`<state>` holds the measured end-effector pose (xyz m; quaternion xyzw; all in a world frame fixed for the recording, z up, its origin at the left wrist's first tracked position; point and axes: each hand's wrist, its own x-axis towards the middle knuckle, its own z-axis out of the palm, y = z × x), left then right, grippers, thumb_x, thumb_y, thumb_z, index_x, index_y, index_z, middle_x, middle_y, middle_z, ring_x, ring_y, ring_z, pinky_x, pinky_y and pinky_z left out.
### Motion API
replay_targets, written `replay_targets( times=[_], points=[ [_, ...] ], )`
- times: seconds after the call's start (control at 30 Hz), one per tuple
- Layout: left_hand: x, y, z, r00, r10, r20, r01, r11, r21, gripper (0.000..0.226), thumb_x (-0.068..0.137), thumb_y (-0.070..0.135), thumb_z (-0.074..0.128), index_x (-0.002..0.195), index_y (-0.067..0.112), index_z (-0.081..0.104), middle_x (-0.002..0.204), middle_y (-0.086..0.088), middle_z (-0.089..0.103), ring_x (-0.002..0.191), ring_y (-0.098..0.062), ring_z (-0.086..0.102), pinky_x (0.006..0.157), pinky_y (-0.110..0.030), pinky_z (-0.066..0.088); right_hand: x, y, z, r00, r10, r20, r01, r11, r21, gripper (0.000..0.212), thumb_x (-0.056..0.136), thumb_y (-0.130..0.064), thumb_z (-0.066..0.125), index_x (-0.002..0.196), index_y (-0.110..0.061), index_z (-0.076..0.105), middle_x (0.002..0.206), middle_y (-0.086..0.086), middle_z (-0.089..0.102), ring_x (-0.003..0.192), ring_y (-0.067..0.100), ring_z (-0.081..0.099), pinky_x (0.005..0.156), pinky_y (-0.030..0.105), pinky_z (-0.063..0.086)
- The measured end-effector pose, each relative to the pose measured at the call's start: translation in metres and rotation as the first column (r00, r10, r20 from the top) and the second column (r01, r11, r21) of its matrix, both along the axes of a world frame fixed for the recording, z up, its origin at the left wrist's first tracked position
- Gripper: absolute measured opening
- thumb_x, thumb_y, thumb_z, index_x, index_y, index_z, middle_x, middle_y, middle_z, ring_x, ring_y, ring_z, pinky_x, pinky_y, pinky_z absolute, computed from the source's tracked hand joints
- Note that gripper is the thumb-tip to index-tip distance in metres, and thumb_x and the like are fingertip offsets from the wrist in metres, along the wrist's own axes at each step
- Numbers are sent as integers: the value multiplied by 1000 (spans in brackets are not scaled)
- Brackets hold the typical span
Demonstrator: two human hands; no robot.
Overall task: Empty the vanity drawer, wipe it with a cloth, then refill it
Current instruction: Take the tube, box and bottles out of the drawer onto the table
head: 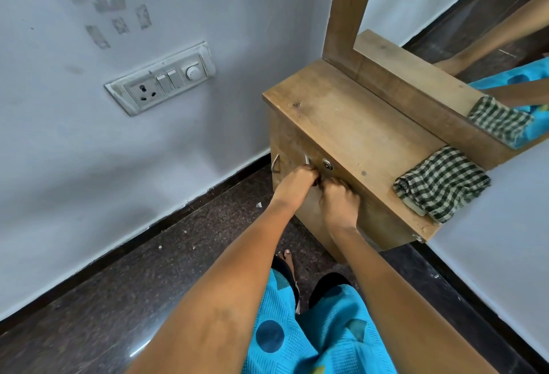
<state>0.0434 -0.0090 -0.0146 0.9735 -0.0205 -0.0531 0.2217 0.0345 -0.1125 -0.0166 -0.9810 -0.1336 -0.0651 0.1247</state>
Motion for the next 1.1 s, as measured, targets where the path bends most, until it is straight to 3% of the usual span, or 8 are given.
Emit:
replay_targets(
  times=[0.07, 0.2, 0.47, 0.63, 0.93, 1.1],
  points=[
    [-3, 3, 1, 1000, 2, -16, -2, 1000, -19, 28, 85, -7, 44, 105, 1, 63, 113, -14, 60, 104, -25, 58, 86, -37, 48, -2, 2, 0, 999, 4, -47, -2, 999, 32, 13, 64, 9, 70, 67, -4, 69, 63, 15, 69, 56, 29, 68, 44, 31, 51],
    [-19, 16, -2, 999, -35, -6, 35, 999, -33, 31, 83, -6, 46, 109, 2, 62, 117, -11, 59, 111, -23, 53, 94, -35, 45, -16, 10, 1, 998, 62, 17, -61, 998, -20, 31, 37, 0, 88, 51, -14, 63, 48, 0, 64, 40, 15, 62, 31, 18, 41],
    [-70, 42, 3, 999, -42, 18, 42, 999, -34, 39, 84, -7, 48, 119, 5, 59, 126, -10, 56, 119, -20, 48, 103, -28, 37, -62, 30, 1, 981, 179, 80, -178, 984, -24, 37, 28, -1, 88, 53, -13, 62, 51, -1, 62, 44, 12, 62, 31, 17, 41],
    [-102, 59, 8, 998, -55, -33, 56, 998, 16, 40, 82, -11, 49, 118, 4, 60, 128, -10, 55, 119, -22, 47, 103, -31, 37, -95, 46, 2, 974, 223, 45, -221, 974, -39, 37, 26, -1, 87, 49, -15, 62, 49, -3, 61, 42, 10, 60, 30, 14, 37],
    [-154, 85, 12, 998, -33, -52, 32, 999, -26, 35, 83, -5, 51, 115, 5, 62, 128, -7, 55, 122, -18, 46, 102, -20, 32, -148, 69, 8, 960, 274, -57, -277, 959, -57, 36, 24, -11, 92, 47, -17, 64, 52, -4, 63, 45, 7, 60, 32, 14, 40],
    [-173, 95, 9, 997, -32, -64, 30, 999, -30, 33, 84, -5, 51, 114, 4, 62, 127, -9, 56, 121, -19, 47, 103, -21, 33, -167, 75, 8, 953, 291, -78, -298, 950, -92, 36, 25, -14, 92, 47, -17, 65, 55, -5, 64, 48, 6, 61, 34, 14, 41]
  ],
)
